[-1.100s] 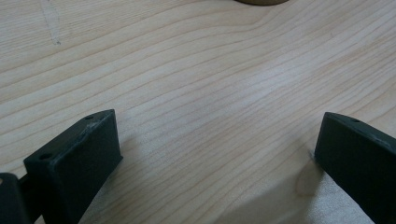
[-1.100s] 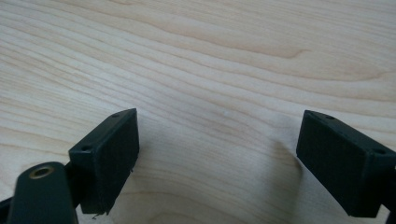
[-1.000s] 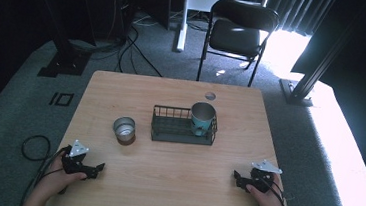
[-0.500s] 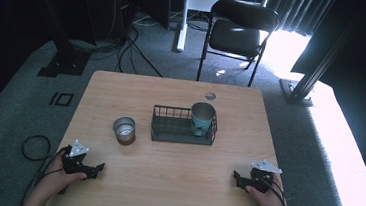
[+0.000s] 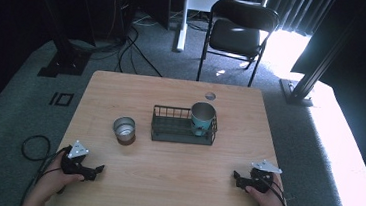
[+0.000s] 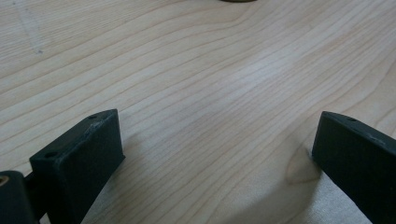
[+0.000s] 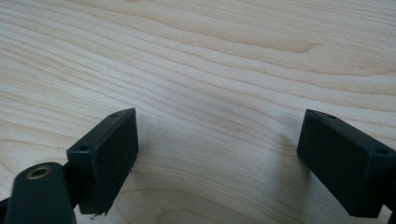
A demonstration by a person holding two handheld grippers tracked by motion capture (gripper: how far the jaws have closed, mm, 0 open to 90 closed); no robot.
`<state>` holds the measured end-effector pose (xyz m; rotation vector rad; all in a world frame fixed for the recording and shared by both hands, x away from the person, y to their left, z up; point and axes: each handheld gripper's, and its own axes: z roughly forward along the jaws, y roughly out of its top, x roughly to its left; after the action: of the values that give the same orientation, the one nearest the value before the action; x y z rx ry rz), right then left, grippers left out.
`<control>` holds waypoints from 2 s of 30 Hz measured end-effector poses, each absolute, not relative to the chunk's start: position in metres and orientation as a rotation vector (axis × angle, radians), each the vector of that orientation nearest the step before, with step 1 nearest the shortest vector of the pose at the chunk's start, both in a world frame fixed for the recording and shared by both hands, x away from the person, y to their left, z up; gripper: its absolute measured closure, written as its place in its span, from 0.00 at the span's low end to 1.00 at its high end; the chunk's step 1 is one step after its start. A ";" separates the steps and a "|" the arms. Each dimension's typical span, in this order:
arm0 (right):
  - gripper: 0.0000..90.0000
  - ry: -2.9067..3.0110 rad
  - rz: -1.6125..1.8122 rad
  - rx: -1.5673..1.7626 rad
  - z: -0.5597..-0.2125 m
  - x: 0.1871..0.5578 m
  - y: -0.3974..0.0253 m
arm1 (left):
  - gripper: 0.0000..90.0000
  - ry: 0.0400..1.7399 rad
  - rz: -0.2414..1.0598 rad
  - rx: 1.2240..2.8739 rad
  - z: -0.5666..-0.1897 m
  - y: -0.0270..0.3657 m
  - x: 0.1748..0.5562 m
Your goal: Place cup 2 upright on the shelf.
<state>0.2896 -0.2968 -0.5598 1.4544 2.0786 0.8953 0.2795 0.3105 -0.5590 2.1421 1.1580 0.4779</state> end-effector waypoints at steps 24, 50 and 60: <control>0.13 2.082 0.898 1.452 -0.560 0.289 -0.296 | 0.03 1.005 0.437 2.078 -0.548 0.292 0.290; 0.13 2.081 0.898 1.452 -0.560 0.289 -0.296 | 0.03 0.874 0.492 1.981 -0.536 0.267 0.327; 0.13 2.081 0.899 1.452 -0.560 0.289 -0.296 | 0.03 0.861 0.540 1.920 -0.535 0.263 0.344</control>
<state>0.2888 -0.2963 -0.5598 1.4522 2.0812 0.8985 0.3439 0.2632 -0.5346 1.9200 0.8613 0.5399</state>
